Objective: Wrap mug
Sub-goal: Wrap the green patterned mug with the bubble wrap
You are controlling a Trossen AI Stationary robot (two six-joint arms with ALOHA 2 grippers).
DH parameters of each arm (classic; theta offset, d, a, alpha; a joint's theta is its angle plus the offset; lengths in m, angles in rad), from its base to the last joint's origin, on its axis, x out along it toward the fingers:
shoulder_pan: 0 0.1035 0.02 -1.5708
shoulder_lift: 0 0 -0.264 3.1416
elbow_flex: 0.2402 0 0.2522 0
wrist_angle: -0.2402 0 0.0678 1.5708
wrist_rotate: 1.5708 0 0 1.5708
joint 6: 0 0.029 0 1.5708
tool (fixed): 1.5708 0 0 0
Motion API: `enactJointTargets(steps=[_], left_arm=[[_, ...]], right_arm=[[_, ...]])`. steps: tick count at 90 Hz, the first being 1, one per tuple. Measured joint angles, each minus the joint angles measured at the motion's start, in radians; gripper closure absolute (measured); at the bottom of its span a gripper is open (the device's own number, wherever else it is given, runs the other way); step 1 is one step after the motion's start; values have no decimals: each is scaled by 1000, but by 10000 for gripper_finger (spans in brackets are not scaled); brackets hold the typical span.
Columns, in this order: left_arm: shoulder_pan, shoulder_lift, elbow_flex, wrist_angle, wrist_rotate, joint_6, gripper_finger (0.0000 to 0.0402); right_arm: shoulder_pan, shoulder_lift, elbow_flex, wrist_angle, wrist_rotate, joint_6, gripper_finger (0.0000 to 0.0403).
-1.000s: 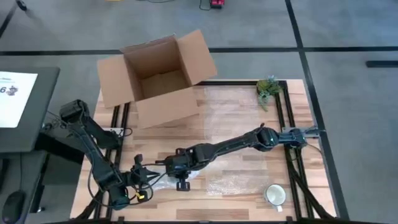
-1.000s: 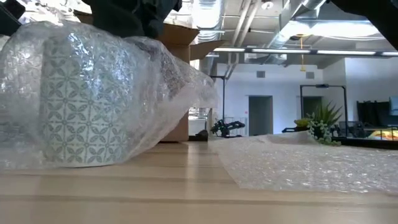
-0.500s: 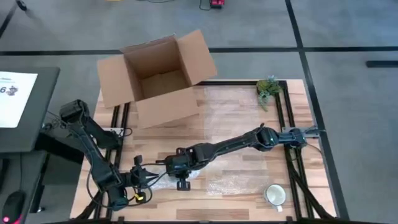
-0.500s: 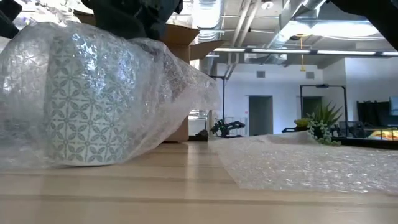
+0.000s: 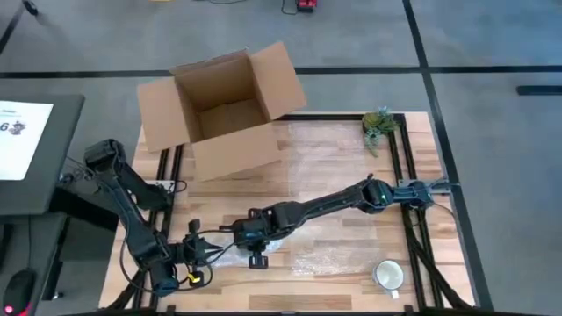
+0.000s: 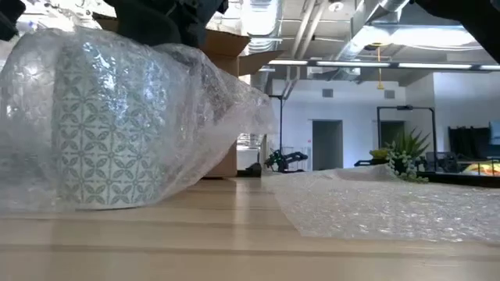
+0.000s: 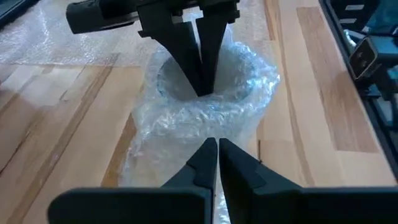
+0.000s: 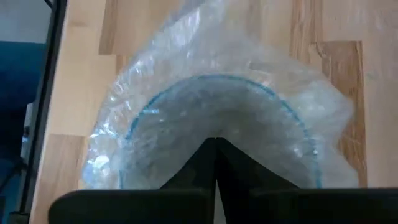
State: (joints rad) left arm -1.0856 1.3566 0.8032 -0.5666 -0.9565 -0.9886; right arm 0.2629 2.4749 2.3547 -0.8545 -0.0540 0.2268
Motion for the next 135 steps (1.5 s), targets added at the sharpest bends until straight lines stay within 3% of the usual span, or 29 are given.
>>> enactJointTargets(steps=[40, 135], left_arm=[[-79, -72, 0, -1, -54, 1, 402], [-81, -70, 0, 0, -53, -2, 402]], right_arm=[[5, -5, 0, -7, 1, 0, 403], [6, -19, 2, 32, 7, 4, 403]])
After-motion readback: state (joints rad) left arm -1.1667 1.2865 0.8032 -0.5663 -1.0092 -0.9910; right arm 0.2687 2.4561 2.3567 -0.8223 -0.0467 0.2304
